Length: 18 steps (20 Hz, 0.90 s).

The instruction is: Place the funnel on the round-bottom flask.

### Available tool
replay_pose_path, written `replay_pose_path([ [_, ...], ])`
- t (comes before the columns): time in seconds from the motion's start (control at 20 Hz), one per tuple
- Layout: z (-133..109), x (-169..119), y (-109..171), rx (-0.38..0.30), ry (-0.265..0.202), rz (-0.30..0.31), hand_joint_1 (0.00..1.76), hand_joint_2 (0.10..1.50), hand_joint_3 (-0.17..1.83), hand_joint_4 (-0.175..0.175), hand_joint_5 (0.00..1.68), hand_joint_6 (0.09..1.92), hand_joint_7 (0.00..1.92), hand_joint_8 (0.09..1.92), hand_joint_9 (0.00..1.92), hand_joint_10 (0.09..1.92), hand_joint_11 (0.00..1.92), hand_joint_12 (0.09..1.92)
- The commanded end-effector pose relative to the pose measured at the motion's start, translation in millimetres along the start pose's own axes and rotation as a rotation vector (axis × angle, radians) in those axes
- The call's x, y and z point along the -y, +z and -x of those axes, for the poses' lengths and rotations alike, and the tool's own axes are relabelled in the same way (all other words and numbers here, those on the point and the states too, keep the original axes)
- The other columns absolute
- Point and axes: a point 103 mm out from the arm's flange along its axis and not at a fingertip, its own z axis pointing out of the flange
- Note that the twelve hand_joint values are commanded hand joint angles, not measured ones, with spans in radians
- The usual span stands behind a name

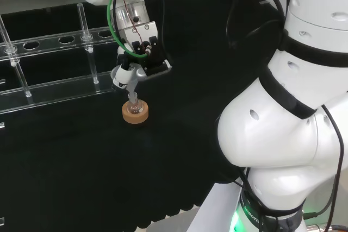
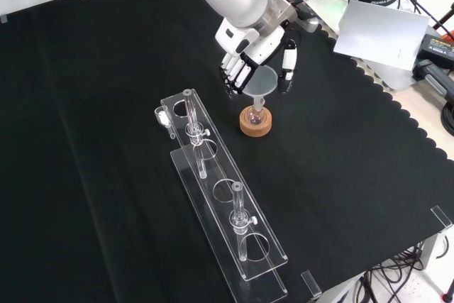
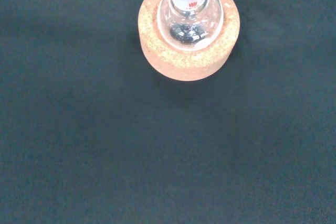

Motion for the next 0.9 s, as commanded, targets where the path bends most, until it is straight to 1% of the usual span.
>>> replay_pose_path([
  [0.05, 0.6, -1.8, -0.4, 0.007, 0.008, 0.002, 0.67, 1.06, -0.17, -0.050, 0.33, 0.09, 0.00, 0.57, 0.19, 0.76, 0.20, 1.39],
  [0.3, 3.7, -4.5, -1.4, -0.006, 0.000, -0.002, 0.67, 1.06, -0.17, -0.049, 0.32, 0.09, 0.00, 0.53, 0.16, 0.77, 0.17, 1.39],
  [0.35, 4.5, -5.6, -1.4, -0.004, -0.002, -0.023, 0.66, 1.05, -0.17, -0.048, 0.32, 0.09, 0.00, 0.51, 0.15, 0.77, 0.16, 1.40],
  [0.4, 5.5, -6.1, -0.7, -0.004, -0.004, -0.038, 0.65, 1.03, -0.17, -0.045, 0.29, 0.09, 0.00, 0.43, 0.11, 0.78, 0.13, 1.42],
  [0.5, 7.5, -5.9, 1.5, -0.009, -0.012, -0.039, 0.60, 0.98, -0.17, -0.041, 0.23, 0.09, 0.00, 0.25, 0.03, 0.76, 0.05, 1.45],
  [0.55, 8.5, -5.7, 2.9, -0.012, -0.018, -0.043, 0.58, 0.96, -0.17, -0.040, 0.21, 0.09, 0.00, 0.19, 0.02, 0.74, 0.02, 1.46],
  [0.65, 9.6, -4.8, 4.7, -0.014, -0.026, -0.050, 0.52, 0.91, -0.17, -0.037, 0.17, 0.09, 0.00, 0.09, 0.00, 0.67, 0.00, 1.46],
  [0.75, 9.4, -4.0, 5.5, -0.014, -0.038, -0.068, 0.47, 0.86, -0.17, -0.034, 0.14, 0.09, 0.00, 0.09, 0.00, 0.61, 0.00, 1.46],
  [0.8, 9.1, -2.7, 5.4, -0.017, -0.045, -0.055, 0.44, 0.83, -0.17, -0.033, 0.10, 0.09, 0.00, 0.09, 0.00, 0.55, 0.00, 1.46],
  [0.9, 8.1, 1.2, 4.1, -0.019, -0.051, -0.010, 0.40, 0.77, -0.16, -0.031, 0.04, 0.09, 0.00, 0.09, 0.00, 0.43, 0.00, 1.45],
])
